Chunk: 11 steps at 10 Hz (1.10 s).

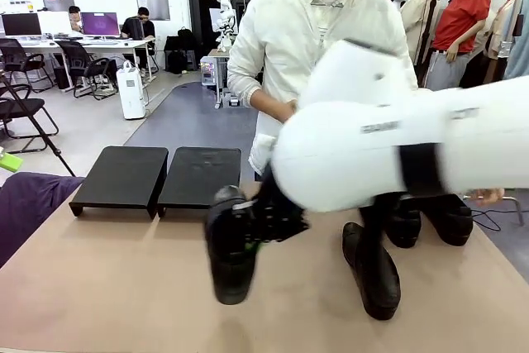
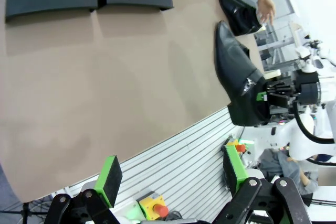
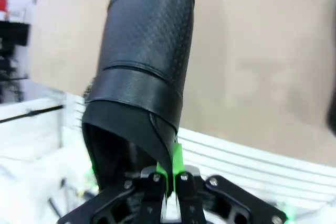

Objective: Organize the shoes by placing them on the stand.
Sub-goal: Pick up one Shoe and place it in the middle of the table.

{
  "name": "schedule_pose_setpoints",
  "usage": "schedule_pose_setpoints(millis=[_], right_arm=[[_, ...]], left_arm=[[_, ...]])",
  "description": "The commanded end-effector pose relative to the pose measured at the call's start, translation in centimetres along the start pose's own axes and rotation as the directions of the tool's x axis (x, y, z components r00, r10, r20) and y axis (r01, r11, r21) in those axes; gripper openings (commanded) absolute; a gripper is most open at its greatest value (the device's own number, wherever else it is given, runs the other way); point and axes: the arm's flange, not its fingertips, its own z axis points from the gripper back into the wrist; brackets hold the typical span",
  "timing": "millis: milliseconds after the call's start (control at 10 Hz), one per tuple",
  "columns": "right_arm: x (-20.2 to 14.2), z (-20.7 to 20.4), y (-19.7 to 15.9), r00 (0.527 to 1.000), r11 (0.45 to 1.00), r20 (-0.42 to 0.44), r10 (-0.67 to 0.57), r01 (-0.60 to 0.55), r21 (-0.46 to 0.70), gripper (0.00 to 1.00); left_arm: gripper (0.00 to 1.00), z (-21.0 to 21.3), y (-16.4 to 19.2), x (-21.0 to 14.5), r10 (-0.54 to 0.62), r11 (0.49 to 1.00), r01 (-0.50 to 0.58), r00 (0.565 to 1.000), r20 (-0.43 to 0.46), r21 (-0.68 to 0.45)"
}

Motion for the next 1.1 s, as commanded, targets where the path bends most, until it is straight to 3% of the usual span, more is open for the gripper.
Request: schedule_pose_setpoints(millis=[0,400,700,800,900,1000], right_arm=[[3.5,-4.3,3.3,1.0,0.999,-0.023,-0.003,0.004,0.048,0.0],[4.1,-12.2,3.6,0.985,0.994,-0.133,-0.108,0.102,-0.05,0.0],[4.2,-14.2,2.6,0.981,0.988,-0.128,-0.148,0.141,-0.062,0.0],[4.3,-14.4,2.4,0.979,0.989,-0.144,-0.146,0.139,-0.055,0.08],[4.3,-14.3,2.3,0.979,0.99,-0.148,-0.14,0.134,-0.05,0.67],[4.3,-14.3,2.3,0.978,0.99,-0.152,-0.143,0.138,-0.042,1.0]], left_arm=[[1.0,0.1,0.0,0.0,-0.016,1.0,0.016,1.0,0.007,-0.02],[1.0,0.1,0.0,0.0,-0.016,1.0,0.016,1.0,0.007,-0.02],[1.0,0.1,0.0,0.0,-0.016,1.0,0.016,1.0,0.007,-0.02],[1.0,0.1,0.0,0.0,-0.016,1.0,0.016,1.0,0.007,-0.02],[1.0,0.1,0.0,0.0,-0.016,1.0,0.016,1.0,0.007,-0.02],[1.0,0.1,0.0,0.0,-0.016,1.0,0.016,1.0,0.007,-0.02]])
